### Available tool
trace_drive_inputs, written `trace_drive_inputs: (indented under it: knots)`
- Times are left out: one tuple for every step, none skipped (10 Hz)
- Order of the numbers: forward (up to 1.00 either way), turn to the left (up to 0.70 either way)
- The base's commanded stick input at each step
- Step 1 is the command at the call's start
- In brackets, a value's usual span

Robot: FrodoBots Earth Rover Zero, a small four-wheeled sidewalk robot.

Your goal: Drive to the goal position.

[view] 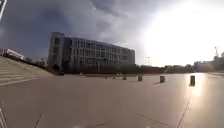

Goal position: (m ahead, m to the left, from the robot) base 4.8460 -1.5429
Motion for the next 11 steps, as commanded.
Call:
trace_drive_inputs:
  knots:
    - [0.70, -0.26]
    - [0.70, -0.27]
    - [0.70, -0.27]
    - [0.70, -0.27]
    - [0.70, -0.27]
    - [0.70, -0.27]
    - [0.70, -0.27]
    - [0.70, -0.27]
    - [0.70, -0.27]
    - [0.70, -0.27]
    - [0.70, -0.27]
